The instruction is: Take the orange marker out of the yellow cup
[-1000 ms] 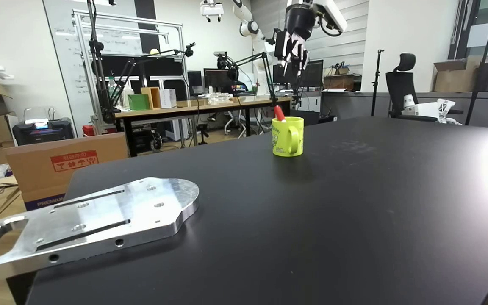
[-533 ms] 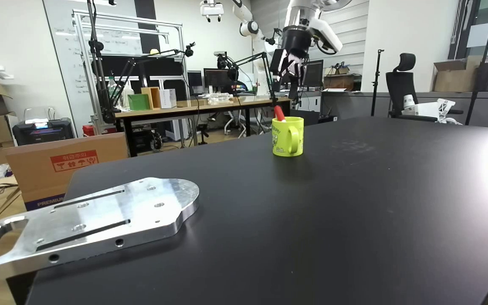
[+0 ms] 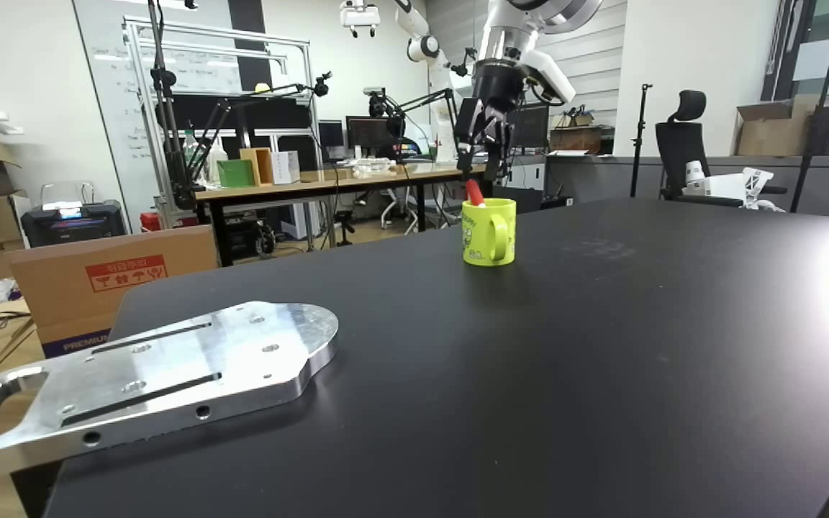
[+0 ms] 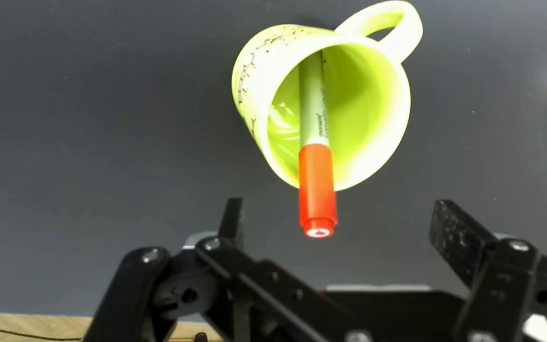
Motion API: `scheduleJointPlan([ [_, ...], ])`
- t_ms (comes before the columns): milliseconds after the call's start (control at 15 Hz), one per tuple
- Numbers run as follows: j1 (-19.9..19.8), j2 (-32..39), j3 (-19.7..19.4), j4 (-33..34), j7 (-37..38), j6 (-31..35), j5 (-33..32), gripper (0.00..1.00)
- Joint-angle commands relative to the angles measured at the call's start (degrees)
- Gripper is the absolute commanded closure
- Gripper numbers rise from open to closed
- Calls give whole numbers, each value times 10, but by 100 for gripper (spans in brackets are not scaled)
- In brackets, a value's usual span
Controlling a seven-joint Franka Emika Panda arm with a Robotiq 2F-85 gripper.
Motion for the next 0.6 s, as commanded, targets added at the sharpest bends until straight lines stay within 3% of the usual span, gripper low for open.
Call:
scheduleJointPlan([
  [0, 0, 8, -1, 9, -7, 5, -3, 0],
  [133, 1, 12, -3, 9, -10, 9, -5, 0],
  [200, 2, 15, -3, 10, -13, 16, -6, 25],
  [267, 3, 16, -4, 10, -15, 19, -6, 25],
  [533, 4, 22, -4, 10, -18, 37, -6, 55],
])
